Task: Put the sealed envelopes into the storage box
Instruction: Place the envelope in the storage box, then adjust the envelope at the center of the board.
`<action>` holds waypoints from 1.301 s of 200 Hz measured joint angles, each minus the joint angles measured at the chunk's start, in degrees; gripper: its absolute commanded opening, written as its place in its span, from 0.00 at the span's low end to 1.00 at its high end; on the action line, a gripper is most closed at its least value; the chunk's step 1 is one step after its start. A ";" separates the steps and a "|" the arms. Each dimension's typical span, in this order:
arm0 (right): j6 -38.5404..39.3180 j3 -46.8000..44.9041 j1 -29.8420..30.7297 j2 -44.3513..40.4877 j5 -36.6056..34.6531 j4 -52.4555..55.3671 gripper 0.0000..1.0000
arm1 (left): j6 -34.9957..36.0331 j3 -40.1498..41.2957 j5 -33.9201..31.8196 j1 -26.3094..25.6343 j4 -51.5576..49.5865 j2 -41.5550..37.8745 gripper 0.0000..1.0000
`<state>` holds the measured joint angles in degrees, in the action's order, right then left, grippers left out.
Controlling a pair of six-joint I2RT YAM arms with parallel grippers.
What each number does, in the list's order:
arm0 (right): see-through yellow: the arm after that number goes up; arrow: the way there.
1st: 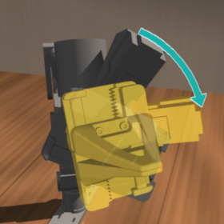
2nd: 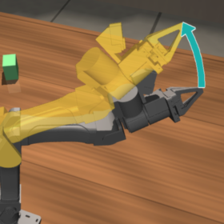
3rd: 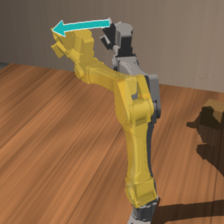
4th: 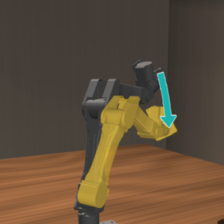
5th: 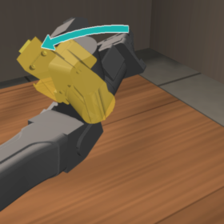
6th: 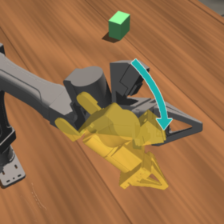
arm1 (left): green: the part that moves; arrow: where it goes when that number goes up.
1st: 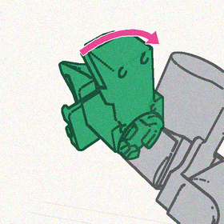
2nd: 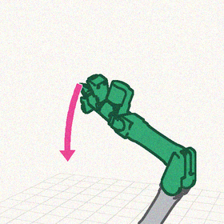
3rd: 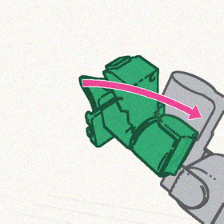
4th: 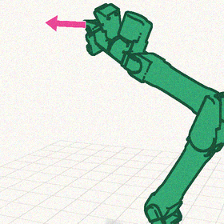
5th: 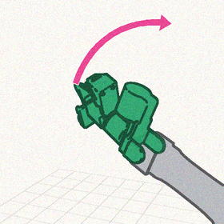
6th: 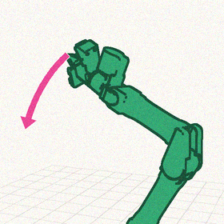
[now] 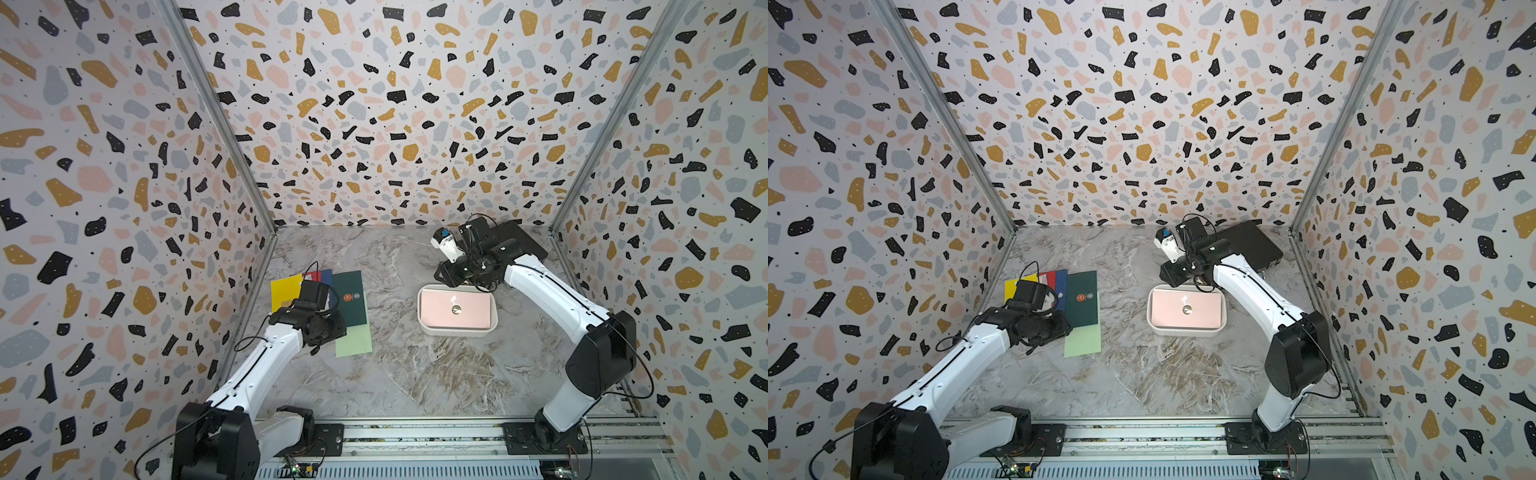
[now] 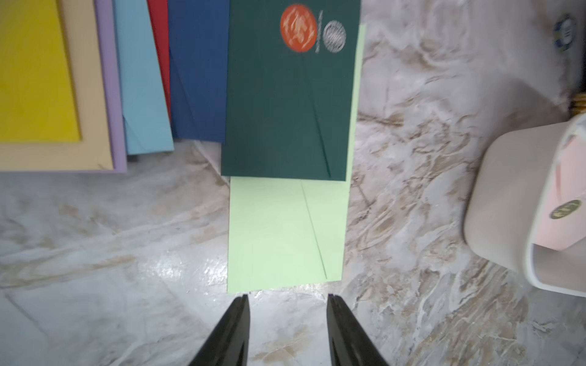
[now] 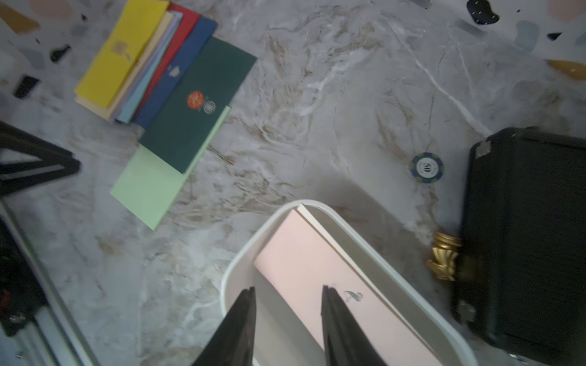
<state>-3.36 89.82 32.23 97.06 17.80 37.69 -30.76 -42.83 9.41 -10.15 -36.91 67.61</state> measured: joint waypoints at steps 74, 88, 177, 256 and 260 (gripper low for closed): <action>-21.40 0.02 12.74 13.64 3.45 -6.99 0.38 | -2.97 4.83 0.48 -0.22 9.79 9.27 0.43; -23.39 0.31 13.70 15.65 3.54 -7.67 0.38 | -3.06 5.01 0.61 -0.35 10.67 9.84 0.43; -32.11 3.63 15.47 26.05 4.55 -9.42 0.38 | -6.16 3.67 3.58 -6.69 17.16 15.69 0.39; -32.22 4.33 15.47 26.27 3.23 -8.90 0.40 | -5.81 2.43 2.54 -12.13 15.02 9.22 0.37; -32.24 4.33 15.47 26.34 3.15 -8.90 0.40 | -5.70 1.95 1.86 -12.13 14.56 9.33 0.36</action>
<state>-35.59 94.15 47.70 123.39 20.95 28.80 -36.47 -40.88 11.27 -22.28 -22.35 76.95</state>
